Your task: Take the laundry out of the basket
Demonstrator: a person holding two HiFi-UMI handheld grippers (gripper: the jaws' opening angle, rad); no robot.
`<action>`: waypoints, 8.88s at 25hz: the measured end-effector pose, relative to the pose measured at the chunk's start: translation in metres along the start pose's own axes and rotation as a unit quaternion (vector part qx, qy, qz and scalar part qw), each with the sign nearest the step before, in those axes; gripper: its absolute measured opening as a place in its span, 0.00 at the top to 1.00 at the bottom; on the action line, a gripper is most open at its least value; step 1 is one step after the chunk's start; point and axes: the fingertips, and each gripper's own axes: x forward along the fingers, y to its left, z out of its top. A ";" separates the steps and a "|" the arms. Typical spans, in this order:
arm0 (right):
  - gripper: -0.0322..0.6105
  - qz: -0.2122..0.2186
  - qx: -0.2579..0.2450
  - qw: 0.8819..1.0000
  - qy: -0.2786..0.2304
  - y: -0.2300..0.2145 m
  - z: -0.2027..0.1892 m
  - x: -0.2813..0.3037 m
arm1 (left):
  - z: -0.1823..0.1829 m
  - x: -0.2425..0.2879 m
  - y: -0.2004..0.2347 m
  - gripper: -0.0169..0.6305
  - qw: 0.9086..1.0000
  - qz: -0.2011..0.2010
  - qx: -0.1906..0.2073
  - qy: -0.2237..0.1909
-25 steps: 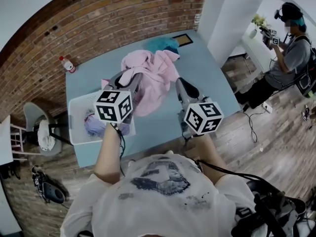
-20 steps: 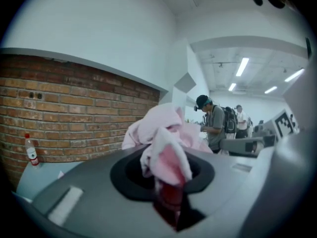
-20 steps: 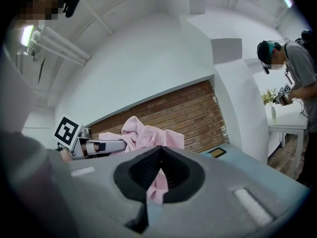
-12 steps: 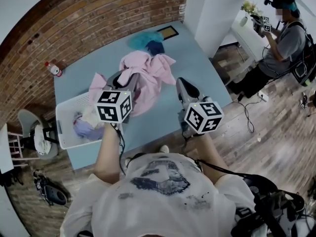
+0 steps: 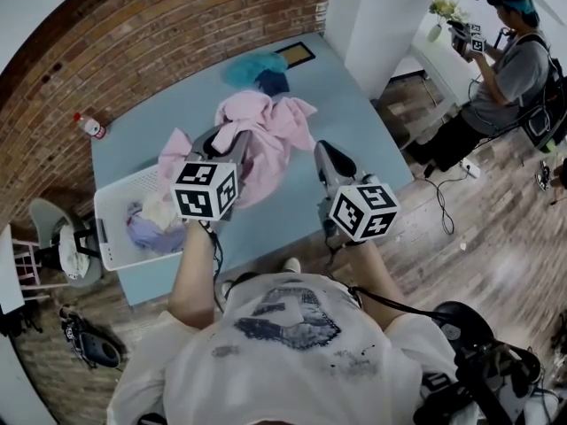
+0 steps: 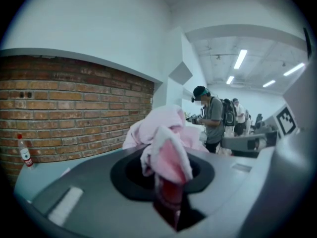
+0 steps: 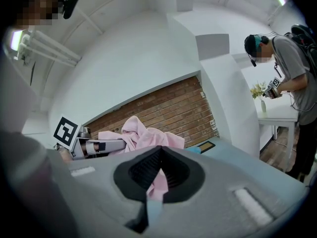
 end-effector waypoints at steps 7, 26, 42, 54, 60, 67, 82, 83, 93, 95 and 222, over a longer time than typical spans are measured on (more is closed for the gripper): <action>0.95 -0.009 0.006 1.000 0.002 -0.012 -0.001 0.002 | -0.005 0.019 -0.012 0.83 1.000 -0.022 -0.004 0.004; 0.95 -0.037 0.033 0.998 0.035 -0.048 -0.031 0.007 | -0.137 0.073 -0.017 0.83 0.993 -0.046 -0.074 0.081; 0.95 -0.046 0.027 0.996 0.065 -0.058 -0.067 0.010 | -0.196 0.084 -0.017 0.83 0.990 -0.018 -0.093 0.104; 0.95 -0.045 0.033 0.996 0.074 -0.057 -0.075 0.006 | -0.227 0.101 -0.013 0.80 0.989 -0.010 -0.073 0.129; 0.95 -0.042 0.037 0.996 0.075 -0.055 -0.075 0.008 | -0.229 0.098 -0.019 0.77 0.989 -0.018 -0.045 0.143; 0.95 -0.038 0.039 0.996 0.071 -0.050 -0.073 0.009 | -0.221 0.090 -0.017 0.68 0.990 -0.010 -0.040 0.137; 0.95 -0.022 0.039 0.997 0.057 -0.027 -0.064 0.002 | -0.194 0.049 -0.019 0.61 0.991 -0.001 -0.061 0.120; 0.95 -0.021 0.039 0.997 0.057 -0.025 -0.064 0.002 | -0.192 0.045 -0.018 0.60 0.991 0.000 -0.064 0.121; 0.95 -0.010 0.040 0.998 0.048 -0.014 -0.057 0.002 | -0.173 0.014 -0.020 0.58 0.988 -0.008 -0.070 0.138; 0.95 -0.008 0.040 0.998 0.047 -0.012 -0.058 0.002 | -0.167 0.010 -0.019 0.58 0.989 -0.005 -0.071 0.128; 0.95 0.021 0.039 0.996 0.078 0.295 -0.153 0.201 | -0.297 -0.158 0.247 0.26 0.941 -0.168 0.002 0.294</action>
